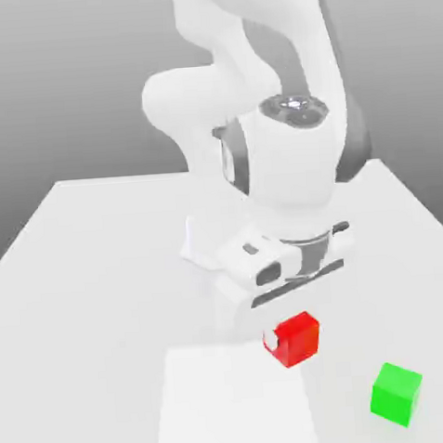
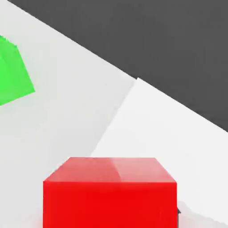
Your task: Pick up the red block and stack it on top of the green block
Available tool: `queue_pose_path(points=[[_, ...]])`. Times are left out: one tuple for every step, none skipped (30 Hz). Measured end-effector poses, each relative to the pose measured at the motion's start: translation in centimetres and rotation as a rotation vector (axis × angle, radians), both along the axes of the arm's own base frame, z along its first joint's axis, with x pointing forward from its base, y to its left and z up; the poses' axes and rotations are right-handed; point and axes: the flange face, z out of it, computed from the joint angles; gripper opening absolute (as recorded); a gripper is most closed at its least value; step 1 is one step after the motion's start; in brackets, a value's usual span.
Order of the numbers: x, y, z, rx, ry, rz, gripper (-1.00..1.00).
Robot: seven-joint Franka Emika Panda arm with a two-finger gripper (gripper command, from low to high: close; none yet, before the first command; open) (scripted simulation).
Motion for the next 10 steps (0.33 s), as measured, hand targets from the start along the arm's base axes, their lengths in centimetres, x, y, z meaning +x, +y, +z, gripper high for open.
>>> queue_pose_path(points=[[0.1,2.5,0.3,0.002,0.0,0.011,-1.0],[0.2,4.5,0.4,0.005,0.0,0.017,-1.0],[0.4,5.4,-0.2,0.006,0.0,0.016,-1.0],[0.4,5.9,-1.2,0.006,0.0,0.015,-1.0],[0.5,6.1,-2.4,0.006,0.0,0.014,-1.0],[0.5,6.2,-3.7,0.006,0.0,0.014,-1.0],[0.4,6.2,-4.9,0.006,0.0,0.015,1.0],[0.4,6.2,-4.9,0.006,0.0,0.015,1.0],[0.4,6.2,-4.9,0.006,0.0,0.015,1.0],[0.4,6.2,-4.9,0.006,0.0,0.015,1.0]])
